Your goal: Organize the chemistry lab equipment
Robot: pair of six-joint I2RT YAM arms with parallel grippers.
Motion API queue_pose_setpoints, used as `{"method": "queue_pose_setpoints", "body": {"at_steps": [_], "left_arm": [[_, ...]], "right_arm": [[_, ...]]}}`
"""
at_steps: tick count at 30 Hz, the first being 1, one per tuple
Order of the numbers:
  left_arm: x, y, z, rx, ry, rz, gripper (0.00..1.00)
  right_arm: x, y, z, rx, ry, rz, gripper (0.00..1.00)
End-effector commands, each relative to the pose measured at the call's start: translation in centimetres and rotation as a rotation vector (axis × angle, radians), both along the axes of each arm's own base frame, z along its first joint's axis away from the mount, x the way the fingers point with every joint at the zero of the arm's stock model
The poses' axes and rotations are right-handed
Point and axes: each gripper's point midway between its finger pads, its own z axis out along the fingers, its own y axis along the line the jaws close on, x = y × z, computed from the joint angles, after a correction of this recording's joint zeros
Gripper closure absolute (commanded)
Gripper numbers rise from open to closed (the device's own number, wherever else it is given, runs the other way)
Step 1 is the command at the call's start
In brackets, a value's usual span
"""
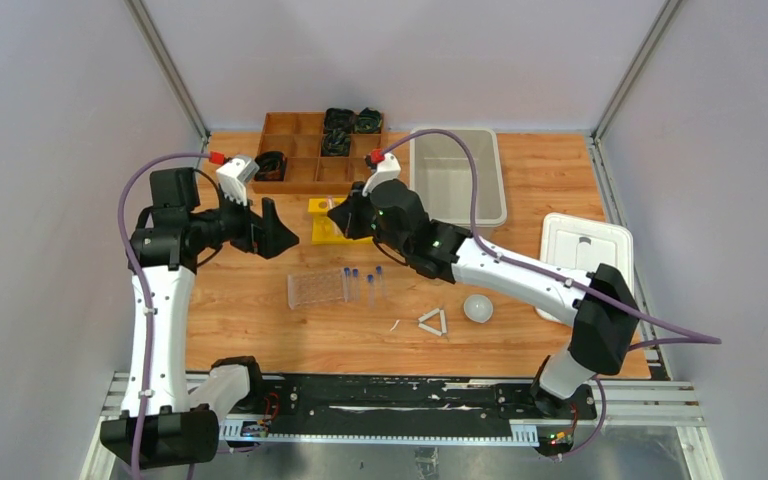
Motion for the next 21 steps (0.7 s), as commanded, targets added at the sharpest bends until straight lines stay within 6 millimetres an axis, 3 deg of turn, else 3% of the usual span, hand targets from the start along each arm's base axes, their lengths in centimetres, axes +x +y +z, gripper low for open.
{"method": "queue_pose_setpoints", "body": {"at_steps": [1,8,21], "left_arm": [[-1.7,-1.9,2.0,-0.089,-0.053,-0.103,0.05],[-2.4,-3.1,2.6,-0.169,-0.033,-0.166,0.2],[-1.9,-3.4,2.3,-0.212,0.021,-0.173,0.42]], "right_arm": [[-1.5,3.6,5.0,0.202,-0.068,0.057,1.0],[-3.1,5.5,7.8,0.32,-0.119,0.074,1.0],[-4.7,7.3,8.9,0.394,-0.122,0.122,1.0]]}}
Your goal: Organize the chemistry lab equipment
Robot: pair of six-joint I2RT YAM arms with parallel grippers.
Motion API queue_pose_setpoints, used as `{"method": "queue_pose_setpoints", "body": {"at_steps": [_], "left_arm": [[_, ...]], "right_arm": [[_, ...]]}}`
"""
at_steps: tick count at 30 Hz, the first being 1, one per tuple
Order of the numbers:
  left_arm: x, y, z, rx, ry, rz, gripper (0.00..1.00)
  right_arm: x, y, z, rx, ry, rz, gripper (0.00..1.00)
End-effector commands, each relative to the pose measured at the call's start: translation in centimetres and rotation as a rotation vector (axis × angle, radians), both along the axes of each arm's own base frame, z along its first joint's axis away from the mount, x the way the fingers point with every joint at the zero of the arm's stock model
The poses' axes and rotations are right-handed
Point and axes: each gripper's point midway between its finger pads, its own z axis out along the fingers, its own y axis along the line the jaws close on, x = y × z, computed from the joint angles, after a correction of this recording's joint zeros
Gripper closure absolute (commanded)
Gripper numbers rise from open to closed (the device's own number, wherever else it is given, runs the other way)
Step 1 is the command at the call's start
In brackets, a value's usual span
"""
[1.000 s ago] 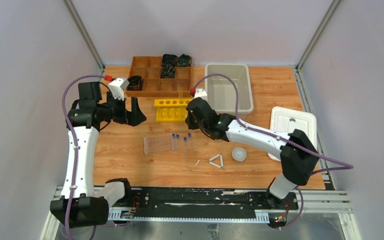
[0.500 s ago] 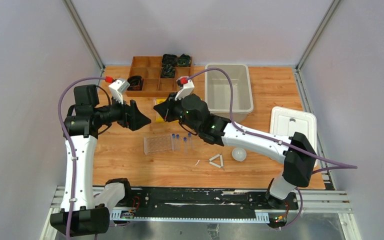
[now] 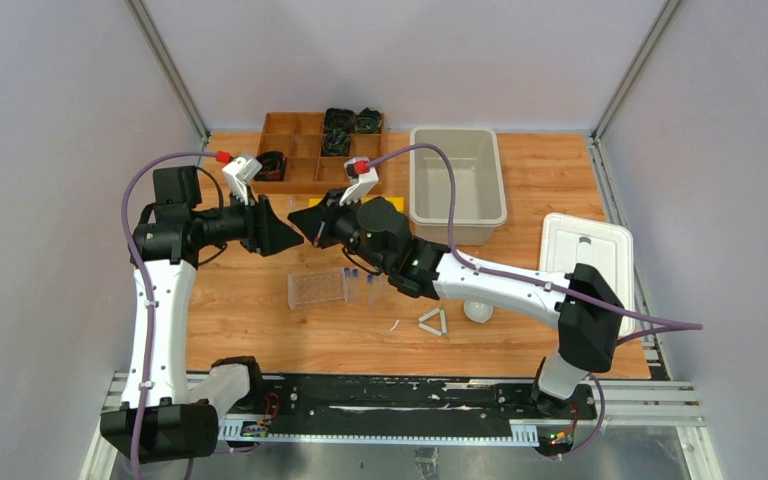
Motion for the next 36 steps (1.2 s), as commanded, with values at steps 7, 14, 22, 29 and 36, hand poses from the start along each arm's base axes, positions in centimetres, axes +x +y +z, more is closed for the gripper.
{"method": "queue_pose_setpoints", "body": {"at_steps": [7,14,22,29,36], "left_arm": [[0.2,0.0,0.2,-0.022,0.021,0.001,0.55],[0.6,0.2,-0.2,-0.015,0.036,0.007,0.69],[0.7,0.3,-0.6,0.003,0.017,-0.001,0.81],[-0.5,0.3,-0.8,0.067,-0.117,-0.058,0.81],[-1.1,0.5,-0.6,0.115,-0.201,-0.072,0.82]], "right_arm": [[-0.9,0.9,3.2,0.098,-0.044,0.018,1.0],[-1.2,1.2,3.0,0.099,-0.037,0.038,1.0],[-0.8,1.0,2.4,0.067,-0.011,0.032,0.72],[1.5,-0.1,1.3,-0.089,0.068,0.042,0.49],[0.4,0.2,2.1,-0.191,0.06,0.229,0.48]]}}
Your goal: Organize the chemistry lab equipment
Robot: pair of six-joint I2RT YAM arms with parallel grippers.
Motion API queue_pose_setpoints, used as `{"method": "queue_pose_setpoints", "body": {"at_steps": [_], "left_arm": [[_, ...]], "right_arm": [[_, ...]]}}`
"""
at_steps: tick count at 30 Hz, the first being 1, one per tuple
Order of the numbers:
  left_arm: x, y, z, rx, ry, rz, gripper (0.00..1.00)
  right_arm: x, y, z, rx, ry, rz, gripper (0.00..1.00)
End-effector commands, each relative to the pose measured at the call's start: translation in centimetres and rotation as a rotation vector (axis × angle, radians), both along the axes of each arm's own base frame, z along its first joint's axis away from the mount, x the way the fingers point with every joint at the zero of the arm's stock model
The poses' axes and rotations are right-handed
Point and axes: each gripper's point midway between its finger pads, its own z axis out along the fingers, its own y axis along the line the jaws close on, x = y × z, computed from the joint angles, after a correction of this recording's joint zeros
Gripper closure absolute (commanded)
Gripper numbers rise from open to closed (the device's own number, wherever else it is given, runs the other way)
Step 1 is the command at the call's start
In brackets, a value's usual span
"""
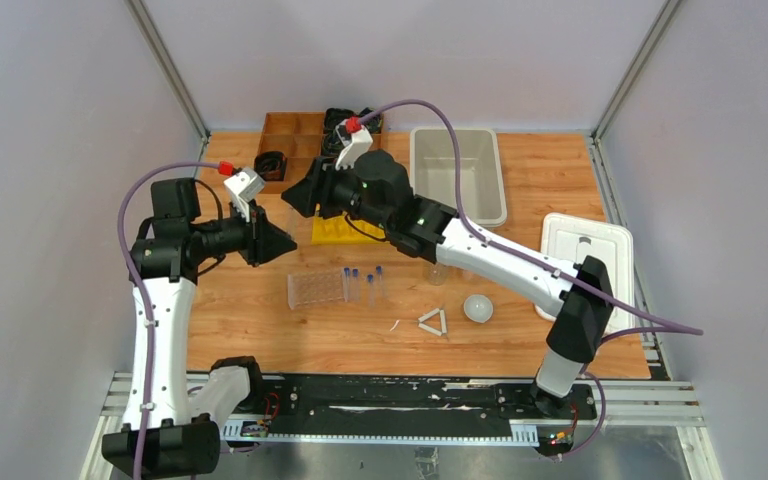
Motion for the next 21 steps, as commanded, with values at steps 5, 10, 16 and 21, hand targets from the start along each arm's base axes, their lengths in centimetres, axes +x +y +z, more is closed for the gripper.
{"method": "queue_pose_setpoints", "body": {"at_steps": [5,10,16,21], "left_arm": [[0.2,0.4,-0.1,0.038,-0.065,-0.016,0.85],[0.0,0.0,0.0,0.019,-0.067,-0.036,0.88],[-0.5,0.0,0.2,0.032,-0.105,-0.045,0.89],[-0.4,0.2,-0.1,0.042,-0.096,-0.031,0.89]], "right_arm": [[-2.5,0.0,-0.5,-0.125,-0.018,0.205,0.48],[-2.4,0.2,-0.5,-0.14,-0.023,0.217,0.49],[-2.2,0.8,-0.8,-0.17,-0.013,0.245,0.55],[-2.3,0.9,-0.8,-0.19,-0.005,0.268,0.63]]}}
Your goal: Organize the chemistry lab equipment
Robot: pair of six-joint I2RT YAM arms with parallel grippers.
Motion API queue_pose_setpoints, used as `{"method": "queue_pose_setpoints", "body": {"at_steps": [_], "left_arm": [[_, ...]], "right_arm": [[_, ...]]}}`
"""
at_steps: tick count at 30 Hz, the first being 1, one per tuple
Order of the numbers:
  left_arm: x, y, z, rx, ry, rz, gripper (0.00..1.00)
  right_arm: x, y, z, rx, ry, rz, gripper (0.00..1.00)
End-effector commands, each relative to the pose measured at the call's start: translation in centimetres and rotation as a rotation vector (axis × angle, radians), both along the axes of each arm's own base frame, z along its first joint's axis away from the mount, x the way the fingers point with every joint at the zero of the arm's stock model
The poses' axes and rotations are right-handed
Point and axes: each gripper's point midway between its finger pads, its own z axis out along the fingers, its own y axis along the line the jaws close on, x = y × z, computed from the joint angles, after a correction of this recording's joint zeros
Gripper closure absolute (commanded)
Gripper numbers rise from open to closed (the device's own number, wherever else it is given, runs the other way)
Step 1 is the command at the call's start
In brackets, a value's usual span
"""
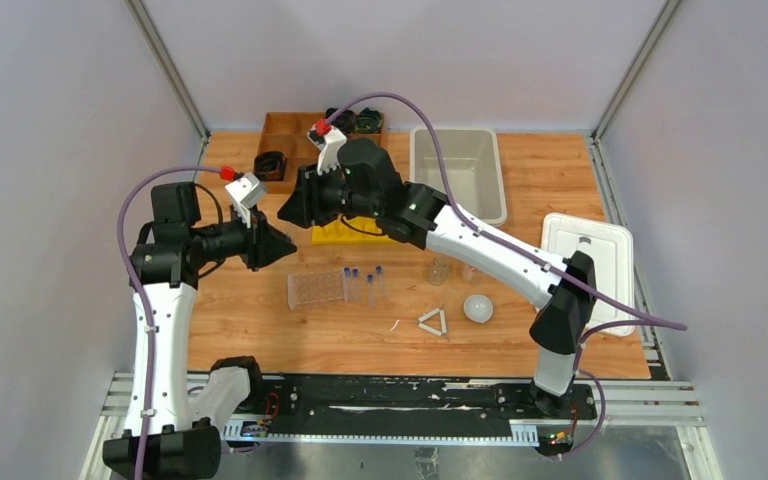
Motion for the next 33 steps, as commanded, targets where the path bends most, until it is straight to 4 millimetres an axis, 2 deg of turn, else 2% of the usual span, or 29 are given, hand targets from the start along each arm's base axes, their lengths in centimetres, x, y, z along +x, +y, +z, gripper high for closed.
{"method": "queue_pose_setpoints", "body": {"at_steps": [1,5,8,9,13,17,27,30,31,33], "left_arm": [[0.12,0.16,0.03,0.009,-0.025,-0.001,0.89],[0.31,0.33,-0.18,0.02,-0.026,0.003,0.89],[0.51,0.53,-0.45,0.032,-0.023,0.012,0.89],[0.58,0.59,-0.54,0.036,-0.021,0.014,0.9],[0.67,0.73,-0.83,0.041,-0.012,0.022,0.9],[0.62,0.68,-0.67,0.039,-0.017,0.02,0.9],[0.58,0.66,-0.69,0.04,-0.021,0.017,0.92],[0.57,0.66,-0.66,0.04,-0.022,0.017,0.91],[0.59,0.68,-0.73,0.041,-0.02,0.017,0.9],[0.66,0.75,-0.7,0.046,-0.022,0.021,0.74]], "right_arm": [[-0.08,-0.26,0.39,-0.021,-0.006,0.037,0.65],[-0.49,-0.29,0.43,-0.024,-0.006,0.064,0.75],[-0.68,-0.44,0.61,-0.03,-0.01,0.079,0.78],[-0.74,-0.49,0.62,-0.033,-0.006,0.087,0.76],[-0.8,-0.58,0.23,-0.052,0.011,0.098,0.56],[-0.78,-0.54,-0.04,-0.058,0.018,0.099,0.56],[-0.86,0.05,-0.16,-0.066,0.037,0.123,0.69],[-0.86,0.12,-0.11,-0.065,0.036,0.125,0.78],[-0.84,0.07,-0.1,-0.066,0.034,0.123,0.82],[-0.69,-0.21,-0.02,-0.069,0.025,0.112,0.91]]}}
